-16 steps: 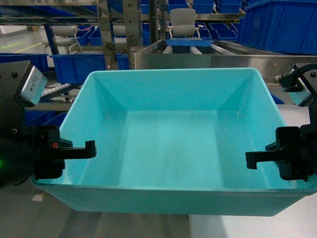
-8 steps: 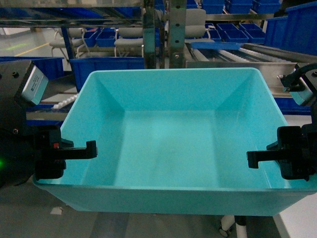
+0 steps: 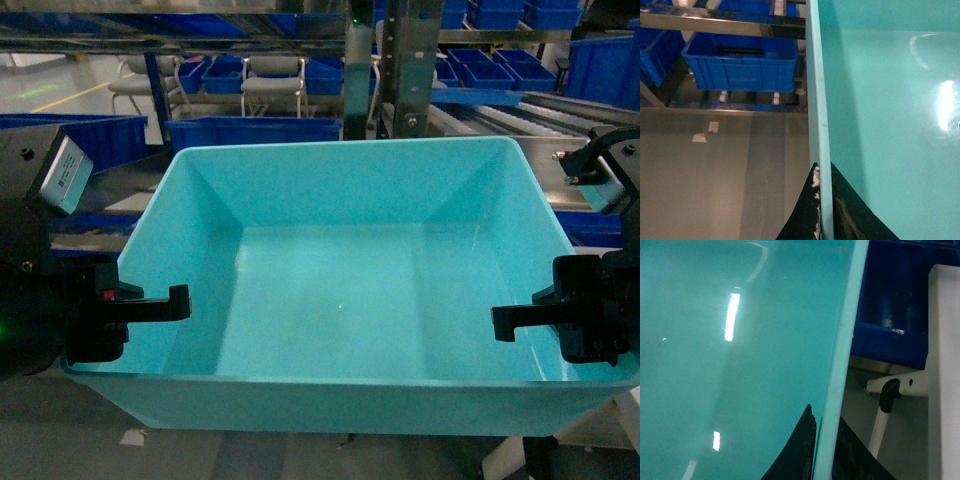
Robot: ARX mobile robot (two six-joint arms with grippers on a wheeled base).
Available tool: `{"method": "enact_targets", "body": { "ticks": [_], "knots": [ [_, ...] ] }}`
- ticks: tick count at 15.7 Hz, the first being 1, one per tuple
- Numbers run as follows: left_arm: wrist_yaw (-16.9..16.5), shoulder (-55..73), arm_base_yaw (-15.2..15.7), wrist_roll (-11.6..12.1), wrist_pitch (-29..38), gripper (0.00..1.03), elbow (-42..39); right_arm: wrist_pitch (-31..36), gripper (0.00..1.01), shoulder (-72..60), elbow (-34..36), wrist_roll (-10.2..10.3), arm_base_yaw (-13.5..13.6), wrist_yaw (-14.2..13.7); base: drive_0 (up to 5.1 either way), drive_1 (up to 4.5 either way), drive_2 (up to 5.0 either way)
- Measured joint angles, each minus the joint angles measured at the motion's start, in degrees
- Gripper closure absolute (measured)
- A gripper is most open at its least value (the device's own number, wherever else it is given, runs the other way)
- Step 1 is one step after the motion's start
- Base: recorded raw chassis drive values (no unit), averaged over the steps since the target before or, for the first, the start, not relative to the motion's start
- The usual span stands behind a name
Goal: Organize blue bins on left shelf correctly
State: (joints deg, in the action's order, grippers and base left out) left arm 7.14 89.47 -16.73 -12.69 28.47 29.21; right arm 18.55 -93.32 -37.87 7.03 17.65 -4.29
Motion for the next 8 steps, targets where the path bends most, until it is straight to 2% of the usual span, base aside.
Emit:
{"method": "enact_targets", "body": {
  "ticks": [8],
  "knots": [
    [-0.2,0.0,-0.5,0.0,0.3,1.01,0.0,-0.1,0.94,0.0,0.0,-0.1,-0.5,-0.1,0.0,0.0,0.0]
  ]
}}
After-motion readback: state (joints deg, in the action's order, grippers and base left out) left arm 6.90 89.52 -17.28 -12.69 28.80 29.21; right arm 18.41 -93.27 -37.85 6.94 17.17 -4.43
